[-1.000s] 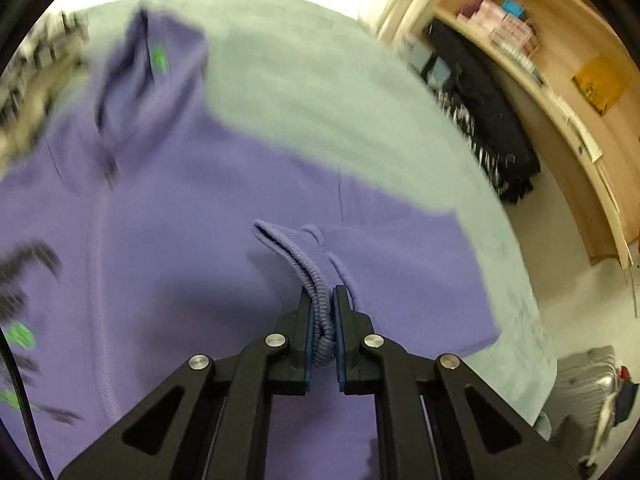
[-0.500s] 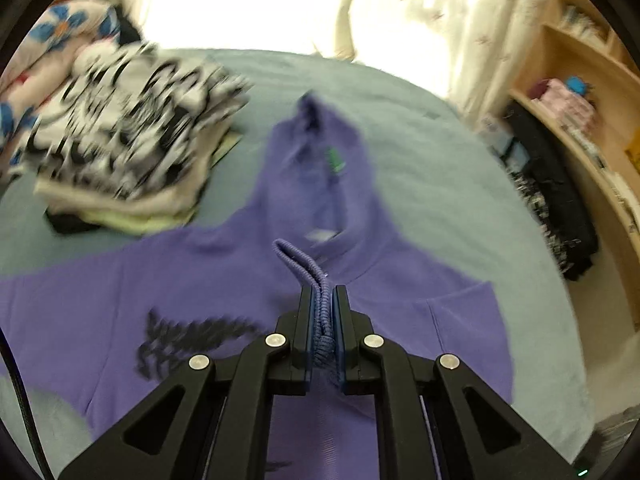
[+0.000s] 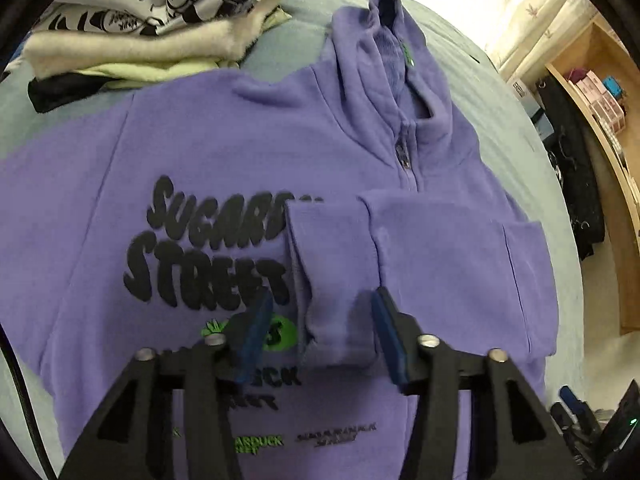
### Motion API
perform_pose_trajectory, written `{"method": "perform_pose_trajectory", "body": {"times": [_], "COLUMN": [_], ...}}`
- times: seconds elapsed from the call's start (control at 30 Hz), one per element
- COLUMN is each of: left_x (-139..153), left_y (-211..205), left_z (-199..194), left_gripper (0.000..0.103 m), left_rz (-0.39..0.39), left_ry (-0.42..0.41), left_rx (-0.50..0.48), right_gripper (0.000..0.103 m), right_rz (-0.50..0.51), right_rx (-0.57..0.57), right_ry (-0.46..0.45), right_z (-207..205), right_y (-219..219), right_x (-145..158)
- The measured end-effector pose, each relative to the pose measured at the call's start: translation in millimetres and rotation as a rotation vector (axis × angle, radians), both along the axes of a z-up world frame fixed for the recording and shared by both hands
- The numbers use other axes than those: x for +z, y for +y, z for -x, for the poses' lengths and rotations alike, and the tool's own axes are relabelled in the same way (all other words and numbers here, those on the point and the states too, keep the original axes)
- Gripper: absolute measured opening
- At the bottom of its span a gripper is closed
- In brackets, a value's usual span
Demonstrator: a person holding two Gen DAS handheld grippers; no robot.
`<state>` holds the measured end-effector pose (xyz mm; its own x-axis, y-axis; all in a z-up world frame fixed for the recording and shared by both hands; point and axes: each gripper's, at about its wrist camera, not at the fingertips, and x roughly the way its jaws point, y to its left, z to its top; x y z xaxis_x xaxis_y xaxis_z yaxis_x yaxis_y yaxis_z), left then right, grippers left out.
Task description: Fold large clothes
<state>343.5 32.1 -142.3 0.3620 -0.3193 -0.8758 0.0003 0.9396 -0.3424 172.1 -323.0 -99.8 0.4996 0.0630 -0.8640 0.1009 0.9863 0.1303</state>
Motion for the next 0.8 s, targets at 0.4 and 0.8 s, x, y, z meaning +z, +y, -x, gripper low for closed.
{"method": "perform_pose_trajectory", "body": {"times": [0.4, 0.8], "left_x": [-18.1, -3.5], "left_y": [-4.7, 0.2], "left_z": [-40.2, -45.2], "left_gripper": [0.041, 0.004], "left_rz": [0.025, -0.008], "left_ry": [0.017, -0.132], "left_rx": [0.001, 0.062], "right_gripper": [0.073, 0.021], "right_rz": [-0.250, -0.252], "right_rx": [-0.148, -0.060], "right_ry": [0.034, 0.084], "right_z": [-149.1, -212.6], "right_y": [-65.6, -43.3], "right_x": [-12.2, -45.1]}}
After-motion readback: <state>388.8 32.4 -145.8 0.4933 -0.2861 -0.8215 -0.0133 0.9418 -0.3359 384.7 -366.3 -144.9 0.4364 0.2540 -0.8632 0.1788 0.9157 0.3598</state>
